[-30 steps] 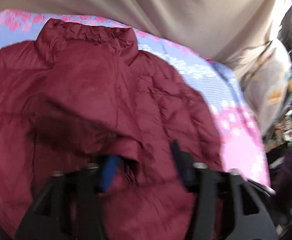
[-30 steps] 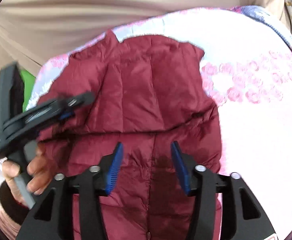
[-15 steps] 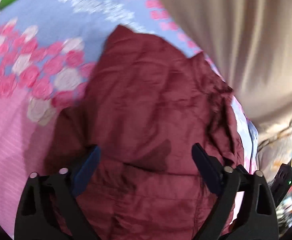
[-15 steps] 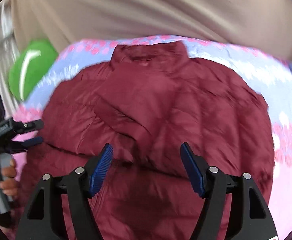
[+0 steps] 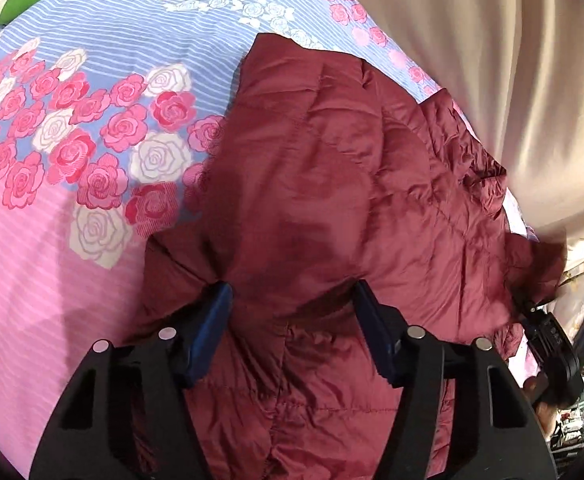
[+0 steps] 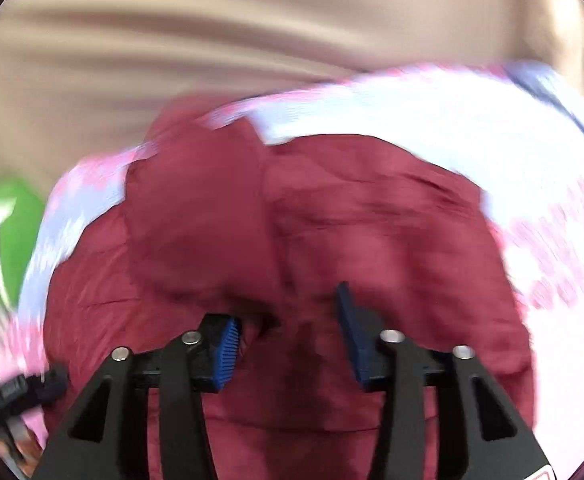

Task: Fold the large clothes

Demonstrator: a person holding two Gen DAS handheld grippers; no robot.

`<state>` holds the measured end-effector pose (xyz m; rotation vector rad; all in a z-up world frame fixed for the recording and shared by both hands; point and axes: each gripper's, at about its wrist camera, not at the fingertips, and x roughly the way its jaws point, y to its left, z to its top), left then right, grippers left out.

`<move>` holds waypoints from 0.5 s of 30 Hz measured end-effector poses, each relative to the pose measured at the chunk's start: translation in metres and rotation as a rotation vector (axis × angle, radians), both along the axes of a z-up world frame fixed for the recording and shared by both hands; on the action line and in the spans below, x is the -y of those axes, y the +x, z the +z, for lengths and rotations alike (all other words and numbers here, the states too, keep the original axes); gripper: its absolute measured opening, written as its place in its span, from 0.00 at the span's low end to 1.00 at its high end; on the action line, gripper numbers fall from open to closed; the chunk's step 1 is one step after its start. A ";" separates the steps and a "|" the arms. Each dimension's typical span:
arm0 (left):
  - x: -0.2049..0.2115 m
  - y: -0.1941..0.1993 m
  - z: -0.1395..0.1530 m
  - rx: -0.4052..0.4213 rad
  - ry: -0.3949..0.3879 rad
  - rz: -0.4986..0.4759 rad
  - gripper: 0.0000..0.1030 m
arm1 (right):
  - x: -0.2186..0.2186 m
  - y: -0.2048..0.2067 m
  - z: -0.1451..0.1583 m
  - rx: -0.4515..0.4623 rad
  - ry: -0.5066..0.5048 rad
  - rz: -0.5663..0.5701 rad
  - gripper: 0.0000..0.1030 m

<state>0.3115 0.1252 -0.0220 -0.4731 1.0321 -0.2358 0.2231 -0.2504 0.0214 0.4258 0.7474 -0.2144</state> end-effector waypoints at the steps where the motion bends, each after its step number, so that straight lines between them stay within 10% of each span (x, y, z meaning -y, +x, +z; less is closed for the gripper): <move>1: -0.004 -0.002 0.000 -0.003 -0.008 0.005 0.59 | 0.011 -0.002 -0.005 -0.025 0.024 -0.012 0.47; 10: -0.023 -0.021 0.001 -0.002 -0.178 0.052 0.69 | 0.042 -0.008 -0.018 0.001 0.192 0.063 0.57; 13: -0.025 -0.012 -0.001 -0.014 -0.166 0.080 0.57 | 0.025 0.012 -0.016 -0.035 0.182 0.113 0.06; 15: -0.023 -0.008 0.002 -0.028 -0.178 0.083 0.56 | 0.006 0.018 0.002 -0.027 0.121 0.144 0.05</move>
